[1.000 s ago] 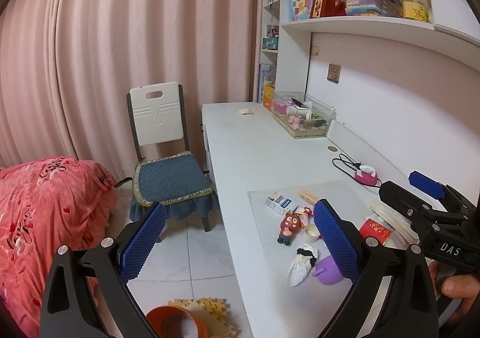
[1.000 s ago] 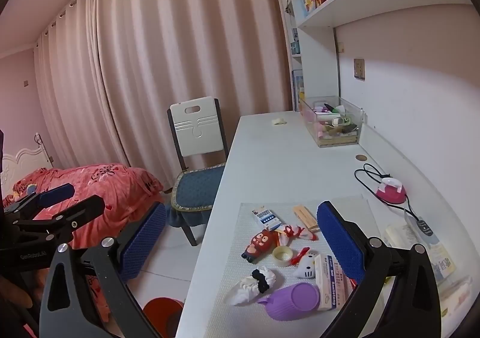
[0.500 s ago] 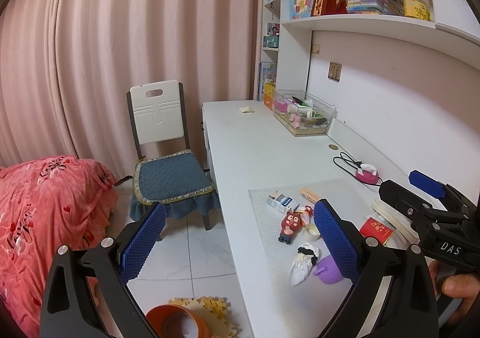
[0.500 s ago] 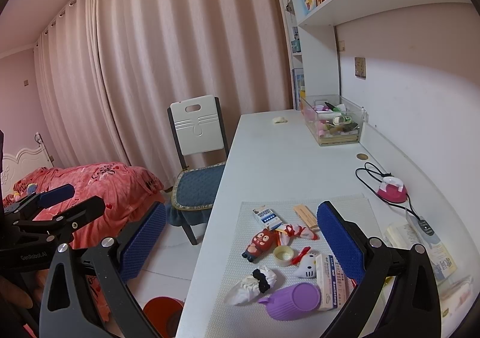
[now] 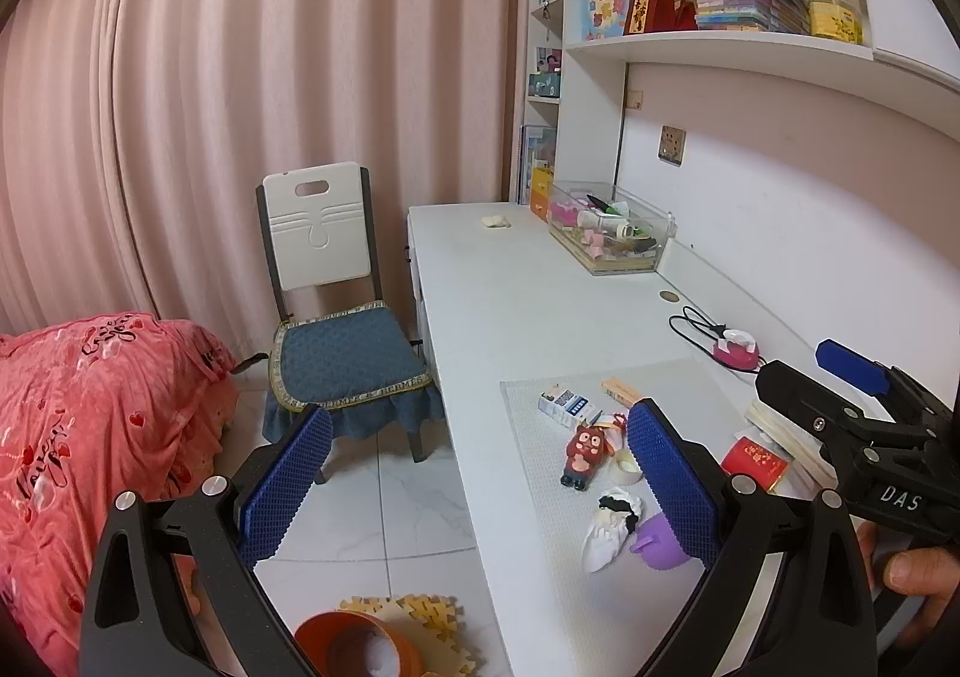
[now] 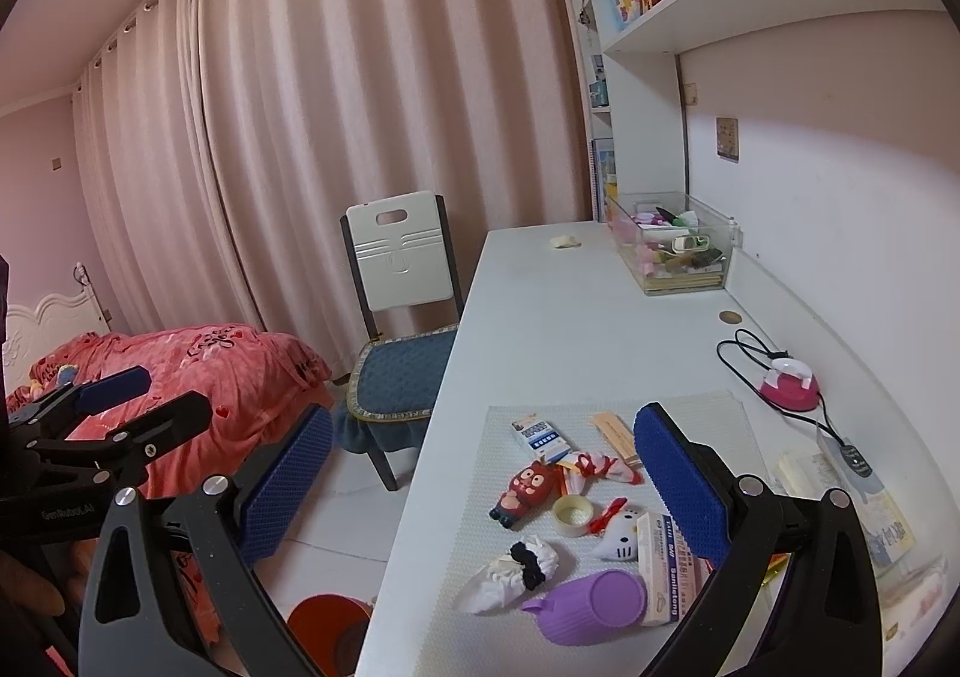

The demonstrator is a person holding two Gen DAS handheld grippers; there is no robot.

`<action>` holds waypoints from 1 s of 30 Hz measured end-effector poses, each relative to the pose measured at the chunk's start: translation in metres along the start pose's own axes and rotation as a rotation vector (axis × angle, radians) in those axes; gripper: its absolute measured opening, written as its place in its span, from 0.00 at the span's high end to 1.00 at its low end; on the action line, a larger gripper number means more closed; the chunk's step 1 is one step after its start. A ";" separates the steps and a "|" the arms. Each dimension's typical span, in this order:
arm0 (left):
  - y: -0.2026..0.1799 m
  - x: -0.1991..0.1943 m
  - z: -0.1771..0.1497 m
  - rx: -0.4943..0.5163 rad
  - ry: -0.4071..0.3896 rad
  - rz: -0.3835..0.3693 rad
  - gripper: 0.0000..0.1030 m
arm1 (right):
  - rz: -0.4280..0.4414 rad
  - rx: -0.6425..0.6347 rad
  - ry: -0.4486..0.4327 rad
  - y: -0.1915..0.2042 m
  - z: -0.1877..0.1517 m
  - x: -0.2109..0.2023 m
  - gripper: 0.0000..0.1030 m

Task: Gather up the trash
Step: 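Move both tools toward the items on the desk mat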

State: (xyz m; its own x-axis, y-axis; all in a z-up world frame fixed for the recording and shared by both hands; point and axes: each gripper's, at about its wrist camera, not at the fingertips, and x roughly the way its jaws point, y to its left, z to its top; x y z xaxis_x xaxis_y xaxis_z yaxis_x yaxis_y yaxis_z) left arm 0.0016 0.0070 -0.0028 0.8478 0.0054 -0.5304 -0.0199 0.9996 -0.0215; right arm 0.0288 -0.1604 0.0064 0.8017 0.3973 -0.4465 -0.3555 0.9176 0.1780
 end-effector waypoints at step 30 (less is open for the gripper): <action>-0.065 0.019 -0.022 0.208 0.145 -0.241 0.06 | -0.249 0.183 0.059 -0.056 -0.044 -0.055 0.04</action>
State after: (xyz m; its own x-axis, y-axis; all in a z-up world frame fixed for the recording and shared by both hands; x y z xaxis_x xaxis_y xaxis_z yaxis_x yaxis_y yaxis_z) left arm 0.0072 -0.0587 -0.0304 0.7307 -0.2207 -0.6460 0.2931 0.9561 0.0049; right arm -0.0164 -0.2343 -0.0175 0.8223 0.1632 -0.5452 -0.0552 0.9764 0.2089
